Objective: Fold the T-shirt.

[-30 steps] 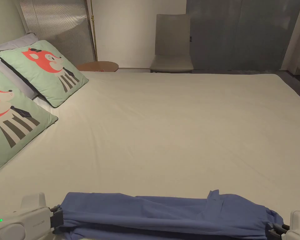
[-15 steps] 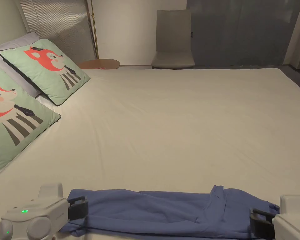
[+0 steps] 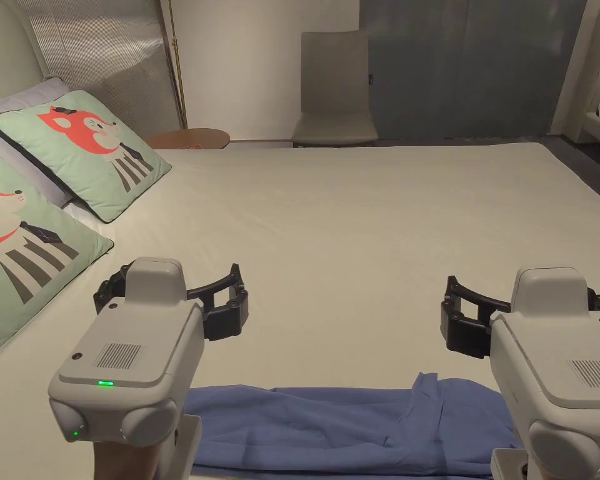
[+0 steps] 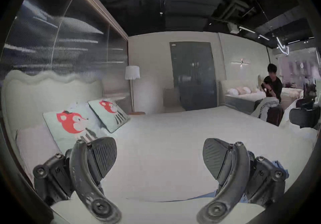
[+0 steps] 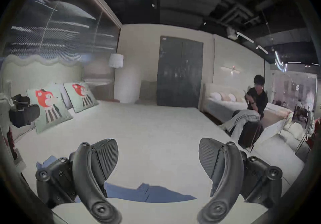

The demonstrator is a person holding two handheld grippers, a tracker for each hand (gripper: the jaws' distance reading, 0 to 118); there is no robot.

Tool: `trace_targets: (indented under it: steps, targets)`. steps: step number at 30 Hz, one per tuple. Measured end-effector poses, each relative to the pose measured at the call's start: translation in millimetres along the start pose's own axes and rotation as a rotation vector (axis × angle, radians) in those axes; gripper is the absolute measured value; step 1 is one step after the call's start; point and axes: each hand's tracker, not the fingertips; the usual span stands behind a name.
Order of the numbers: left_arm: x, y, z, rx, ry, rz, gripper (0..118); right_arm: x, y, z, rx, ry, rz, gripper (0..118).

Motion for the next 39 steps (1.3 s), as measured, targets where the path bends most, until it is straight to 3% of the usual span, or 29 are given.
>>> trace_targets:
  steps: [2,3,5,6,7,16,23,26,33,36,38,39]
  targets:
    - [3,-2,2,0.028,0.005,0.029,97,-2,-1,0,0.018,-0.002,-0.003,92]
    - [4,-4,3,0.038,0.000,0.035,91,-2,-1,1,0.025,-0.002,-0.008,82]
    - [5,-6,6,0.058,-0.011,0.052,41,-4,-2,1,0.037,-0.007,-0.012,35]
    - [4,-6,5,0.054,-0.020,0.057,2,-6,-3,0,0.040,-0.015,-0.005,11]
    - [4,-6,3,0.044,-0.032,0.062,0,-6,-3,-2,0.035,-0.021,0.002,0]
    - [-11,-4,-11,-0.015,-0.093,0.091,0,-15,-5,-4,0.043,-0.004,0.009,0]
    - [-77,-27,-41,-0.291,-0.425,0.501,0,-19,-3,-7,0.024,0.020,0.005,0]
    - [-106,-46,-50,-0.393,-0.455,0.553,0,-21,-3,-12,0.013,0.032,0.007,0]
    - [-191,-108,-69,-0.626,-0.372,0.725,0,-23,-5,-22,-0.027,0.044,0.008,0]
    - [-223,-136,-76,-0.731,-0.437,0.817,0,-27,-7,-28,-0.043,0.043,0.015,0]
    - [-235,-152,-77,-0.788,-0.420,0.840,11,-31,-11,-33,-0.054,0.041,0.027,0]
    - [-238,-159,-78,-0.796,-0.418,0.825,27,-32,-13,-36,-0.060,0.043,0.029,0]
